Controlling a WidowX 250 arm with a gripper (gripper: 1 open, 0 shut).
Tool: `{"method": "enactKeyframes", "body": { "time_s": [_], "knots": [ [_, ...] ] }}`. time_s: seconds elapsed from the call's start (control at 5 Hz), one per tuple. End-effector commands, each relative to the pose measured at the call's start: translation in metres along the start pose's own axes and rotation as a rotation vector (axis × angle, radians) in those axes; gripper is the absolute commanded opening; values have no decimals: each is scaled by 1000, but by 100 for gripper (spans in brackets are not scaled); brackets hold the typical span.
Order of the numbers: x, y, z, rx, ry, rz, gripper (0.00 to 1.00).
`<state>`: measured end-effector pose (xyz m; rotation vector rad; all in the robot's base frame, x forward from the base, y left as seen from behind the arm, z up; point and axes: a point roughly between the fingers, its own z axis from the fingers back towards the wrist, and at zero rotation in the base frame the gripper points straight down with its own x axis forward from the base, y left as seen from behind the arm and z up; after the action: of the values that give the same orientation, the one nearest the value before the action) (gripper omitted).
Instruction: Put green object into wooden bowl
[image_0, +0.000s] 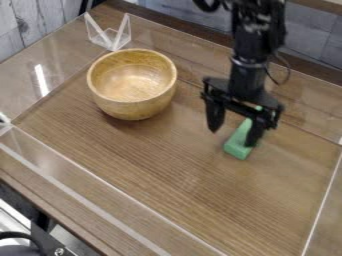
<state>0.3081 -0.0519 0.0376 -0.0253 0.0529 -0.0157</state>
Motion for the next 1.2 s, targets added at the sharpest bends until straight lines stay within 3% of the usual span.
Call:
{"method": "enactKeyframes", "body": {
  "time_s": [0.0, 0.4, 0.8, 1.0],
  "knots": [
    [13, -12, 7, -15, -74, -6, 100],
    [18, -17, 0, -25, -100, -19, 100],
    [23, -28, -2, -26, -104, -47, 100],
    [34, -32, 0, -23, -109, -75, 0]
  ]
}}
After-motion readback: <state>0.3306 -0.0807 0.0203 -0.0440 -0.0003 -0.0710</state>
